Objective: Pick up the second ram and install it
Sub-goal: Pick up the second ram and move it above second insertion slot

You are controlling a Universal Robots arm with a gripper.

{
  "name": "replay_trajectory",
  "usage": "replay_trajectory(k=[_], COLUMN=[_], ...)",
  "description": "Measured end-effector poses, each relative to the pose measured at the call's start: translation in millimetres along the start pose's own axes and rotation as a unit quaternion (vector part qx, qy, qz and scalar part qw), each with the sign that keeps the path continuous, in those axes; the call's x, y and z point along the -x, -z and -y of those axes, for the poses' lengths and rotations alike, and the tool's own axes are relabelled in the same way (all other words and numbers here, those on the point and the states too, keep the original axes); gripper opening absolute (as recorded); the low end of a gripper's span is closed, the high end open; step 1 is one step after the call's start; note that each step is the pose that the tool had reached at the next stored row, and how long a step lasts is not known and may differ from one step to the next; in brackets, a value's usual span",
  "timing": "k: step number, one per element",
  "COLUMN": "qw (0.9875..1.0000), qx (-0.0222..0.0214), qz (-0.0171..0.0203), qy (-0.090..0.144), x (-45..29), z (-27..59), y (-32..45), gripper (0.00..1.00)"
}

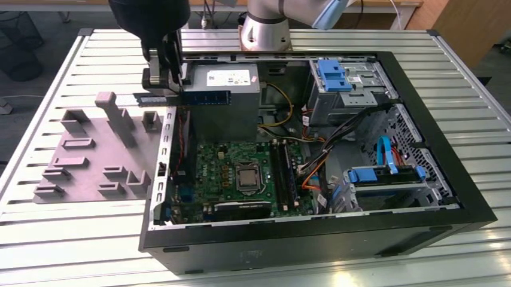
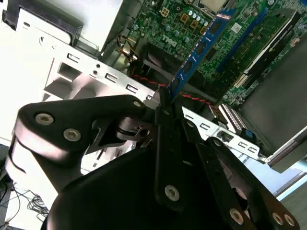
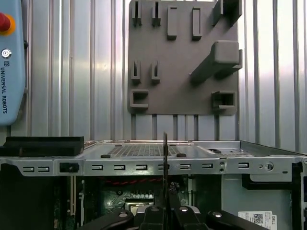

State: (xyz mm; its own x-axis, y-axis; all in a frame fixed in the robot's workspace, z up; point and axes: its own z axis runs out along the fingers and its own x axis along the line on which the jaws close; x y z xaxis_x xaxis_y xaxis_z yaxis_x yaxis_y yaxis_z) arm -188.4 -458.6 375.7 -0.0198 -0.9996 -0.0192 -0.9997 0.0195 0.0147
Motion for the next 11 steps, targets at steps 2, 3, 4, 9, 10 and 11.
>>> replay_trajectory(k=[2, 3, 4, 9, 10, 11], qw=[1.0, 1.0, 1.0, 1.0, 1.0, 1.0], qx=[0.0, 0.0, 0.0, 0.0, 0.0, 0.0], qz=[0.0, 0.0, 0.0, 0.0, 0.0, 0.0], qy=[0.0, 0.0, 0.0, 0.0, 0.0, 0.0], x=[0.1, 0.1, 0.1, 0.3, 0.3, 0.4], z=[4.1, 6.1, 8.1, 16.5, 18.4, 19.8], y=[0.1, 0.1, 0.1, 0.3, 0.3, 0.3], gripper=[0.14, 0.14, 0.14, 0.14, 0.14, 0.14])
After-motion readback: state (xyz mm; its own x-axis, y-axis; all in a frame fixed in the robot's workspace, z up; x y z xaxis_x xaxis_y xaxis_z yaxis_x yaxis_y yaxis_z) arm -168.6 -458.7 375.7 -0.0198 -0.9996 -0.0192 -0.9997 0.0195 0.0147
